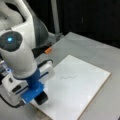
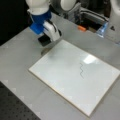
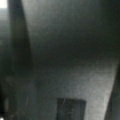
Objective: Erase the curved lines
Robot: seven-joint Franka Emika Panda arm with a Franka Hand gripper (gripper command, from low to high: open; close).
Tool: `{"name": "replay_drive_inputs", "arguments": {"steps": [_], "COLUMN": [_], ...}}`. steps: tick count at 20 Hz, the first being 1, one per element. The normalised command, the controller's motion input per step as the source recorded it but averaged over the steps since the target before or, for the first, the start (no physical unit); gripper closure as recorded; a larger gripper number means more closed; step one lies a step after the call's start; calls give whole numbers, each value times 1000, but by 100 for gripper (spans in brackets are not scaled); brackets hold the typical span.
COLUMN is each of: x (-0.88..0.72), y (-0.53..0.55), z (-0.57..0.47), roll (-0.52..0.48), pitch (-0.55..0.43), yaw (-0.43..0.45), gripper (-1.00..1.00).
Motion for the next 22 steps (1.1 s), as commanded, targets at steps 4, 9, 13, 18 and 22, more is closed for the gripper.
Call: {"name": "replay_drive_inputs", "arguments": {"steps": [4, 9, 13, 18, 22], "x": [-297, -294, -269, -241, -276], "y": [340, 436, 575, 611, 369], "z": [138, 37, -52, -73, -18], "roll": [-167, -150, -99, -86, -60], "pitch": [-66, -83, -31, -35, -88], "yaw": [-80, -84, -126, -112, -83], "gripper": [100, 100, 100, 100, 100]}}
